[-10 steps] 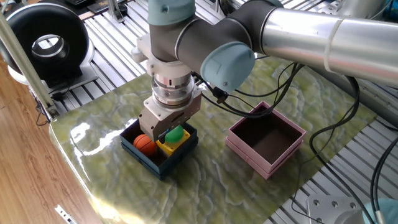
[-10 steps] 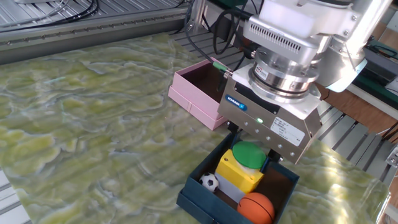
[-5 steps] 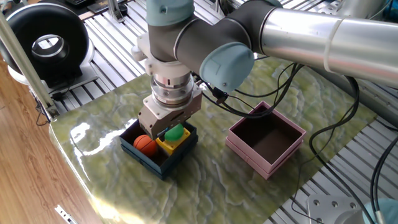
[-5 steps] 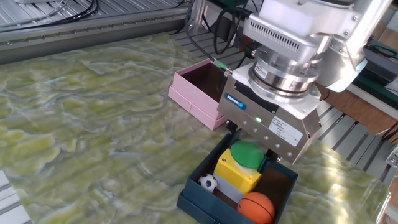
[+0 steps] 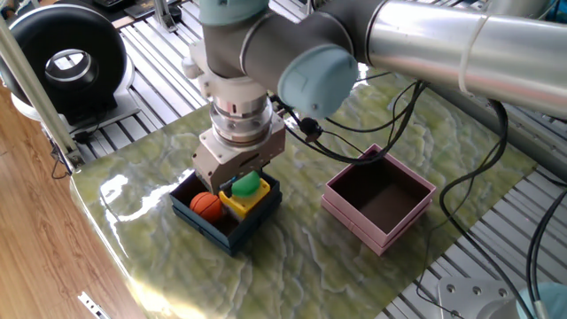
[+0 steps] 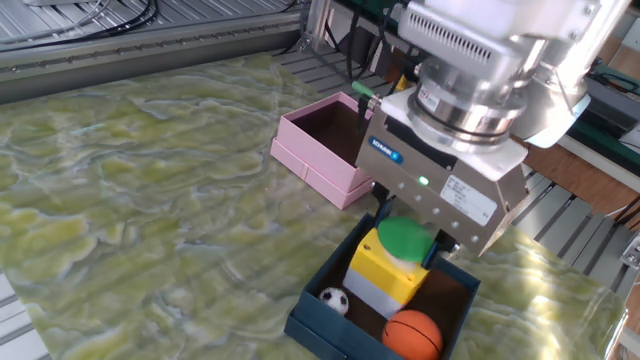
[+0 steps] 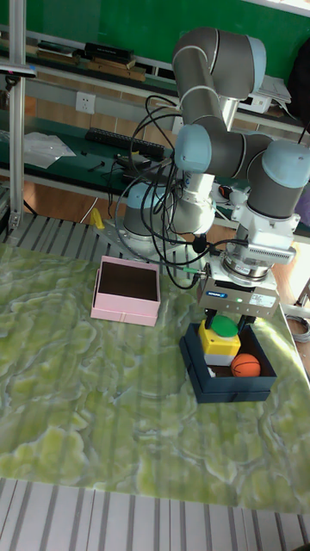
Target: Move an object from one box to another
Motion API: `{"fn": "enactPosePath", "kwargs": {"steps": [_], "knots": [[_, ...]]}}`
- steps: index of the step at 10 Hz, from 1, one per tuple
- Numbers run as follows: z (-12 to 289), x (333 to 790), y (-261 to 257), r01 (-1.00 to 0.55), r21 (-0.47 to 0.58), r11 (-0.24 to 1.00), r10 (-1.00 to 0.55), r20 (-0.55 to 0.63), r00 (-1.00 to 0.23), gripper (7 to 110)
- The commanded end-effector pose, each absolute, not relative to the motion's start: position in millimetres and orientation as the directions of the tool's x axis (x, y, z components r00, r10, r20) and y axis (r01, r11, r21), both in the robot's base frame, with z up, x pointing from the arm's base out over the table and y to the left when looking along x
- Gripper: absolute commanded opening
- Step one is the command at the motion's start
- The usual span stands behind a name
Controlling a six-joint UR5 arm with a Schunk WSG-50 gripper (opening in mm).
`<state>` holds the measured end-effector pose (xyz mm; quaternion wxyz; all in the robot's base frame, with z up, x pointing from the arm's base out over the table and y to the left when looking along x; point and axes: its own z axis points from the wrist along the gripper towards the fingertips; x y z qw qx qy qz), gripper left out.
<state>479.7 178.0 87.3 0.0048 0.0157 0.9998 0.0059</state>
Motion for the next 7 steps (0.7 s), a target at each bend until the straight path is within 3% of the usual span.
{"fn": "enactPosePath", "kwargs": {"steps": [1,7], "knots": [[105,480,182,0.041,0.03,0.999,0.04,0.009,-0.999,7],[156,481,162,0.02,0.021,1.0,0.018,0.054,-0.998,7]]}}
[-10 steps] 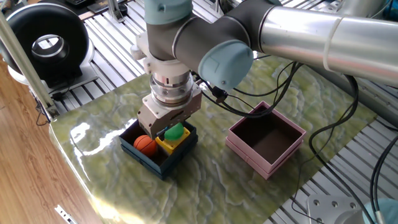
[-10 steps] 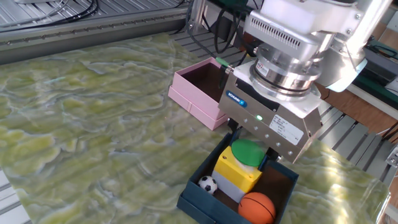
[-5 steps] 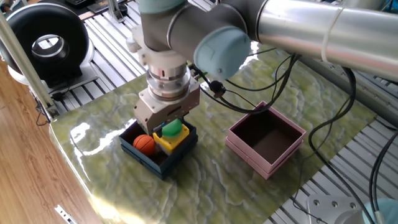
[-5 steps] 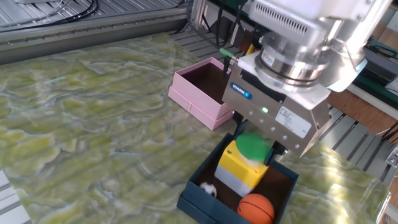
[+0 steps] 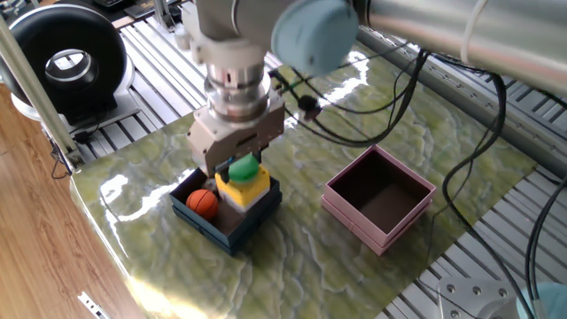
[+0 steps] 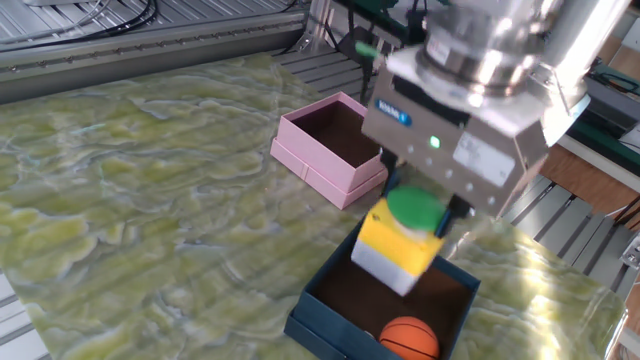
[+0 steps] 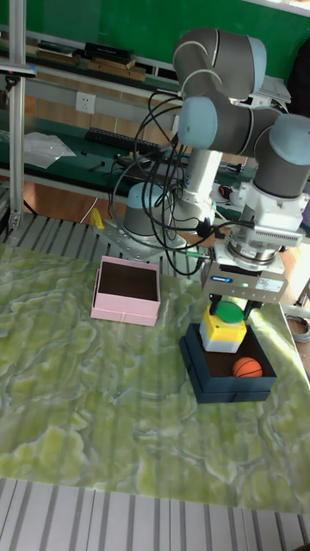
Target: Move an object from one box to another
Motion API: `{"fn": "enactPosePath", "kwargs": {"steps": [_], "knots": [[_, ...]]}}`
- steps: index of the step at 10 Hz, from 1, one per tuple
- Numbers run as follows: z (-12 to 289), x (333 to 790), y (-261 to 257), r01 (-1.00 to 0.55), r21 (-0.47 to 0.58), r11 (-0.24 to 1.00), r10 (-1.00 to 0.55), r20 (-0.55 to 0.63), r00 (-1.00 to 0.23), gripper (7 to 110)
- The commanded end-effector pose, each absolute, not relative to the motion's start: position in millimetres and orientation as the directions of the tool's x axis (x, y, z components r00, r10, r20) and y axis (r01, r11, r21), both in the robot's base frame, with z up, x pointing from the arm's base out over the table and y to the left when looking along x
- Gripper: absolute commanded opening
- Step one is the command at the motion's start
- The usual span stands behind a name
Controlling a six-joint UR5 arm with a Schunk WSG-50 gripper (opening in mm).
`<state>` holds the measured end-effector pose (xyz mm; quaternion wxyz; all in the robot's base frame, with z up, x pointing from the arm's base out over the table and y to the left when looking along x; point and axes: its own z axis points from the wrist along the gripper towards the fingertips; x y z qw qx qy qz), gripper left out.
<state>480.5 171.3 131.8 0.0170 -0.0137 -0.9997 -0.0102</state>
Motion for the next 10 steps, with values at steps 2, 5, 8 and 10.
{"fn": "enactPosePath", "kwargs": {"steps": [2,5,8,10], "knots": [[171,482,151,0.003,0.025,1.0,0.001,0.063,-0.998,7],[182,481,132,-0.025,0.032,0.999,-0.027,0.072,-0.997,7],[182,468,97,-0.064,0.036,0.997,-0.067,0.068,-0.995,7],[180,459,72,-0.093,0.03,0.995,-0.095,0.063,-0.993,7]]}}
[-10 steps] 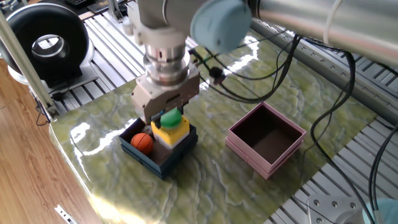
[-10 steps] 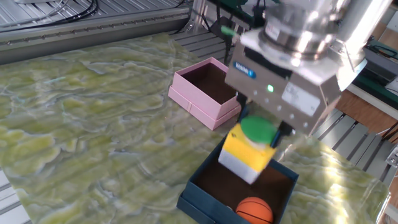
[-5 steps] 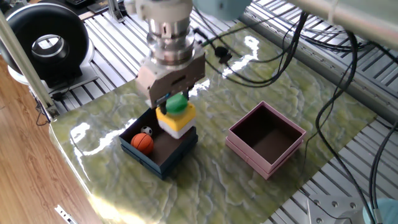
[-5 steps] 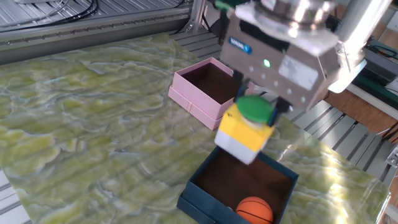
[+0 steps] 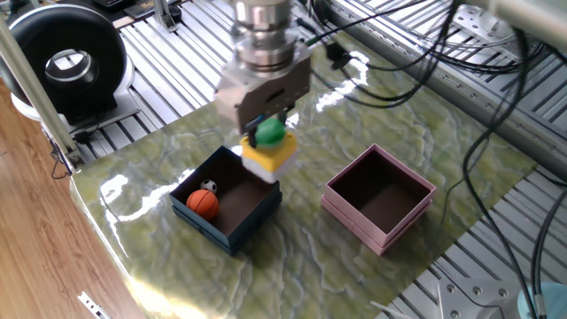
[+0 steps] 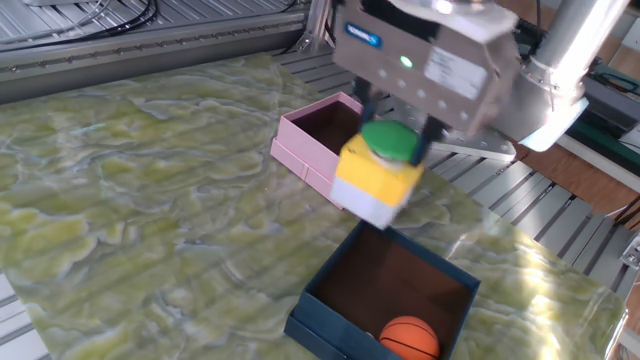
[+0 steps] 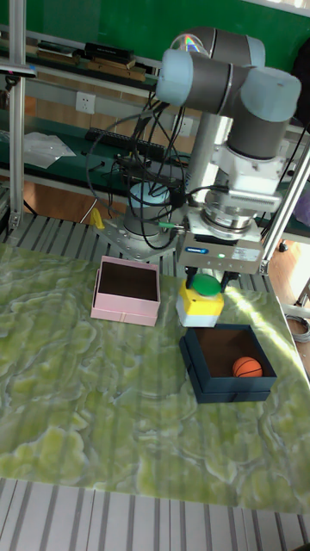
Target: Move an object from one box to another
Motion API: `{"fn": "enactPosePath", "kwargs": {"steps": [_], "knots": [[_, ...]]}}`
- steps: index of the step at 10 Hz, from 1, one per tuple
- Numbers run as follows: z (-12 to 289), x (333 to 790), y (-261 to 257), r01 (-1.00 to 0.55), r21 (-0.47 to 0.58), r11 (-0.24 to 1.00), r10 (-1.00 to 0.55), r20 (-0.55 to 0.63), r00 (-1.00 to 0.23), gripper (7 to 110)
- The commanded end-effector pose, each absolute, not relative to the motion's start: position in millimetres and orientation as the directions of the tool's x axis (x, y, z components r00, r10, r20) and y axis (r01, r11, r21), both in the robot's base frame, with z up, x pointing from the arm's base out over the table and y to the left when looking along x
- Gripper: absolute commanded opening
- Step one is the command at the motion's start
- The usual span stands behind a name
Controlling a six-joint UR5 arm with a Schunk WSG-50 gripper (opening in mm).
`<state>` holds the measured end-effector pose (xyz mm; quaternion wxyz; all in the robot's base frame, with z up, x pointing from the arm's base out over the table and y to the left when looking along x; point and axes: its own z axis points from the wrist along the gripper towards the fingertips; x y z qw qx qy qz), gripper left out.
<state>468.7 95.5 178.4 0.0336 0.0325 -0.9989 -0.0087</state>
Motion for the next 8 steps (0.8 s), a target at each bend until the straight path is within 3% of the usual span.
{"fn": "enactPosePath", "kwargs": {"steps": [1,8], "knots": [[178,452,60,-0.109,0.034,0.994,-0.111,0.061,-0.992,7],[185,429,20,-0.119,0.038,0.992,-0.122,0.094,-0.988,7]]}}
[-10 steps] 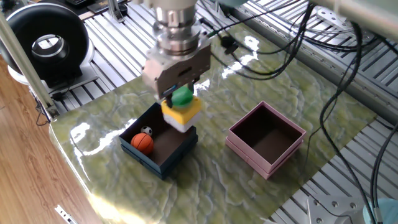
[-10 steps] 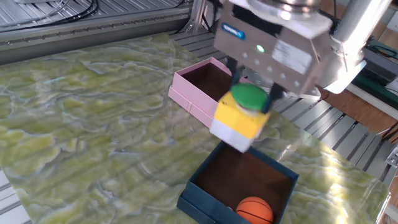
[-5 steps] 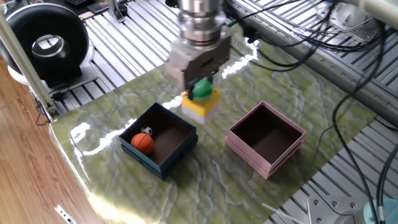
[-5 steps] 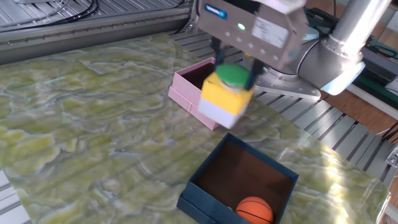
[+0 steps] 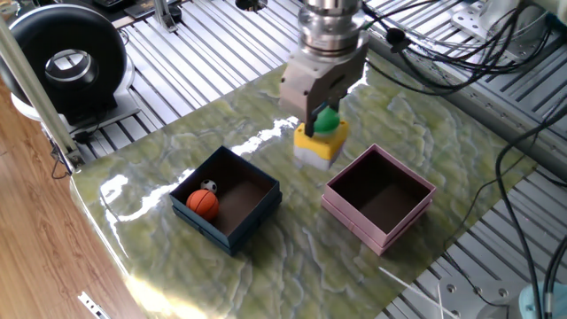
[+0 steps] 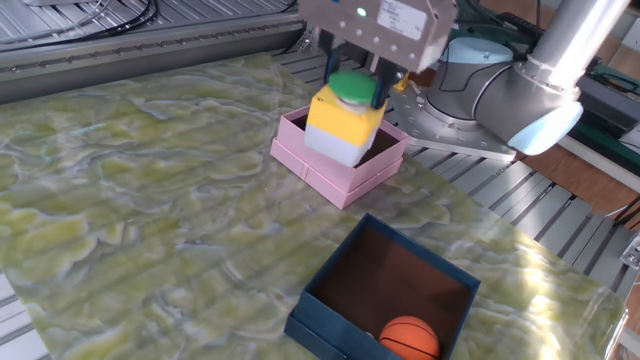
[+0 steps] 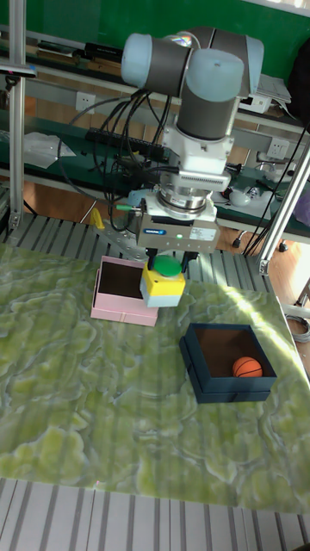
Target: Move an object from one box to another
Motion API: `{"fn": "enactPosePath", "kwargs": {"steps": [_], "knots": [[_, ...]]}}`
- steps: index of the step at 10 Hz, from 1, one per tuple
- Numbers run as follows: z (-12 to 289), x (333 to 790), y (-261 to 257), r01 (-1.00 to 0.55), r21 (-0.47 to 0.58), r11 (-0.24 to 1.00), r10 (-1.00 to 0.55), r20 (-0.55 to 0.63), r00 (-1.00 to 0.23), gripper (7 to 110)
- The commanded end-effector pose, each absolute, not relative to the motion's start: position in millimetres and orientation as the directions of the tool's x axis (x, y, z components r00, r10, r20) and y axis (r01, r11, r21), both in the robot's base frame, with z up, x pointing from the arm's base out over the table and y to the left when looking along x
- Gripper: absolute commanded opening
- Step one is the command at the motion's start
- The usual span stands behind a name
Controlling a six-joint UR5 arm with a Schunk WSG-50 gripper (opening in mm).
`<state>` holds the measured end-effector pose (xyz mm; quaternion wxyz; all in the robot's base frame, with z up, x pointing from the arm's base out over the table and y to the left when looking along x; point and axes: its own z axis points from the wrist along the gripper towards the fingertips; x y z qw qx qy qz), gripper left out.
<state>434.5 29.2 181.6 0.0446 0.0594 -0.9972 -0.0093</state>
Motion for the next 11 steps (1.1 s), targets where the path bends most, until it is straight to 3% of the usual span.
{"fn": "enactPosePath", "kwargs": {"steps": [1,9,11], "knots": [[185,430,22,-0.119,0.044,0.992,-0.122,0.09,-0.988,7],[184,437,11,-0.144,0.001,0.99,-0.143,0.068,-0.987,7],[183,420,7,-0.128,0.002,0.992,-0.128,0.077,-0.989,7]]}}
